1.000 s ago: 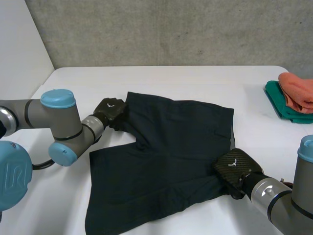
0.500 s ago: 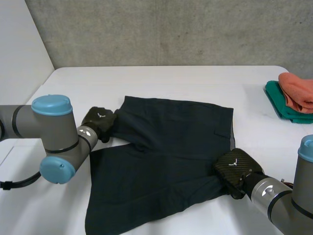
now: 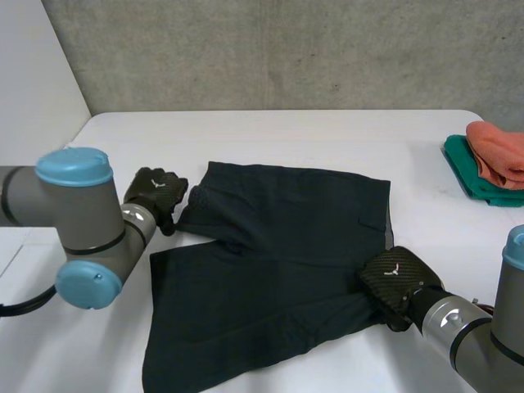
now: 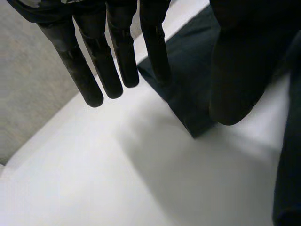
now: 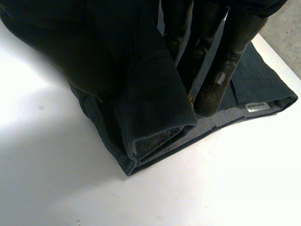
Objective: Fold the laundry.
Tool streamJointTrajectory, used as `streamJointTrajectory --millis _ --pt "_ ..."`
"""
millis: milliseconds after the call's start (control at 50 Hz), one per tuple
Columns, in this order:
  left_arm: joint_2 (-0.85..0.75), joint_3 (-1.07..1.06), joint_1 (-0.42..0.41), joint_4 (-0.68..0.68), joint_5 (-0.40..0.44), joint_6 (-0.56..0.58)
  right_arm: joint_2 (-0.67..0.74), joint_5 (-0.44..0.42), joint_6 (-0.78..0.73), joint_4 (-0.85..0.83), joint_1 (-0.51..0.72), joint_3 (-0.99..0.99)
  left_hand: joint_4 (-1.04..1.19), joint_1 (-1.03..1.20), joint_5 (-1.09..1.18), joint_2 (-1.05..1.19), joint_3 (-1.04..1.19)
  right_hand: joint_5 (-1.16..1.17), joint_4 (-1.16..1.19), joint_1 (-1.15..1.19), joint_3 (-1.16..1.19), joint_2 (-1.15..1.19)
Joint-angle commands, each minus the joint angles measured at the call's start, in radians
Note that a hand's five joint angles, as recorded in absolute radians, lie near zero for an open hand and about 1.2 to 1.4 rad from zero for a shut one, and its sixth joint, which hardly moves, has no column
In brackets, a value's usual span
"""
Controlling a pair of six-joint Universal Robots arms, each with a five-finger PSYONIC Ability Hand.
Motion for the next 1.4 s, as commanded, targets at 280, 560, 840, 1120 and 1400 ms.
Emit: streamJointTrajectory --millis 280,560,840,1120,1400 --pt "0.567 -0.53 -0.14 -0.179 0.005 -0.267 -0.014 -0.003 0.261 0.002 -0.053 -0.044 -0.055 -0.066 -0.05 -0.058 -0.061 0.224 0.201 0.419 0.207 0.215" --pt "0.63 -0.695 -0.215 -0.271 -0.003 -0.312 -0.013 -0.003 0.307 -0.003 -0.059 -0.05 -0.05 -0.06 -0.044 -0.052 -0.055 0.224 0.201 0.419 0.207 0.215" --pt "0.53 -0.667 -0.217 -0.144 -0.079 -0.309 -0.013 -0.008 0.292 -0.001 -0.059 -0.047 0.755 0.744 0.76 0.752 0.749 0.224 0.201 0.419 0.207 0.215" --pt "0.777 -0.659 -0.266 -0.469 -0.093 0.005 -0.195 -0.011 -0.295 0.526 -0.108 0.021 0.755 0.744 0.76 0.752 0.749 0.224 0.201 0.419 0.207 0.215" --pt "0.546 -0.423 -0.277 -0.161 -0.093 0.068 -0.064 -0.038 -0.121 0.384 -0.151 -0.183 0.755 0.744 0.76 0.752 0.749 0.224 0.201 0.419 0.207 0.215"
